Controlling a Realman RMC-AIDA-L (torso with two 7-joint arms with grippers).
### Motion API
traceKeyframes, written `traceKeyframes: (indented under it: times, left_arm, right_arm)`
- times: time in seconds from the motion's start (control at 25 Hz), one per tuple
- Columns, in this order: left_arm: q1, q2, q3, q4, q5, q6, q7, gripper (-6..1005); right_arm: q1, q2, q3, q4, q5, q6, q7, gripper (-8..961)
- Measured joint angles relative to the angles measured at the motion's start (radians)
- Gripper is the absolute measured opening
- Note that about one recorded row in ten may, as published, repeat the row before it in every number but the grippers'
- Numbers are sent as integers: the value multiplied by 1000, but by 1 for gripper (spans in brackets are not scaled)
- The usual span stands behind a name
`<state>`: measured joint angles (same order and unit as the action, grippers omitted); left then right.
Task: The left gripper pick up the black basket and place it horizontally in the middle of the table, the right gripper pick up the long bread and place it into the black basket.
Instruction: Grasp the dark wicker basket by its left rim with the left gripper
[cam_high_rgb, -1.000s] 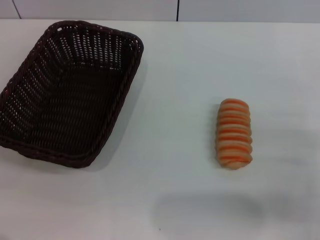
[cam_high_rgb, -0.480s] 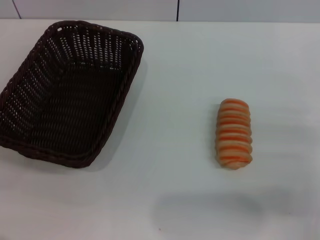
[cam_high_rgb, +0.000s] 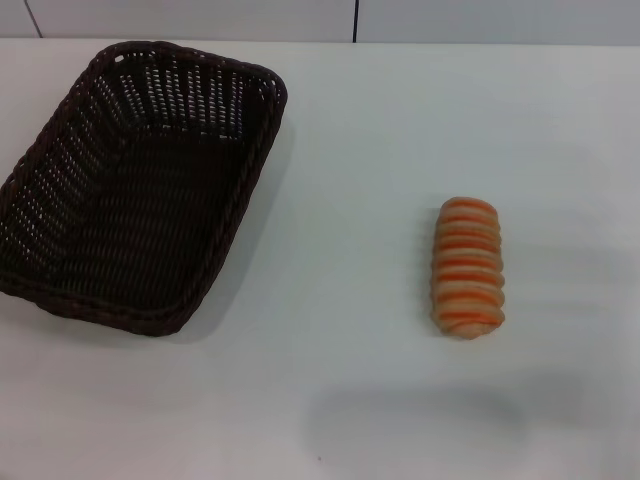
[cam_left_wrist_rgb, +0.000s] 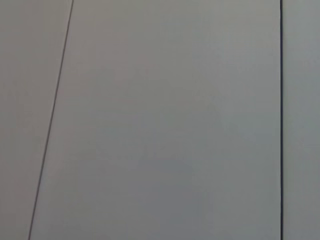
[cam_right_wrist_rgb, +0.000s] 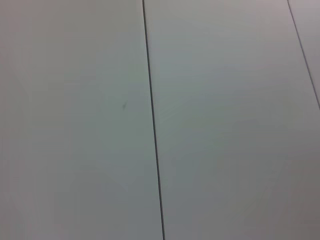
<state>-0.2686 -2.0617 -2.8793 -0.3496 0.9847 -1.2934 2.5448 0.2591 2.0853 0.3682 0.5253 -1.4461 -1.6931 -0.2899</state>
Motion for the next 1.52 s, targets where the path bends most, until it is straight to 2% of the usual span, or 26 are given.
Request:
traceKeyframes:
  times: [1.52]
  left_arm:
    - [9, 4, -3, 5, -1, -11, 0, 814]
  right_arm:
    - [15, 2, -8, 18, -1, 25, 0, 599]
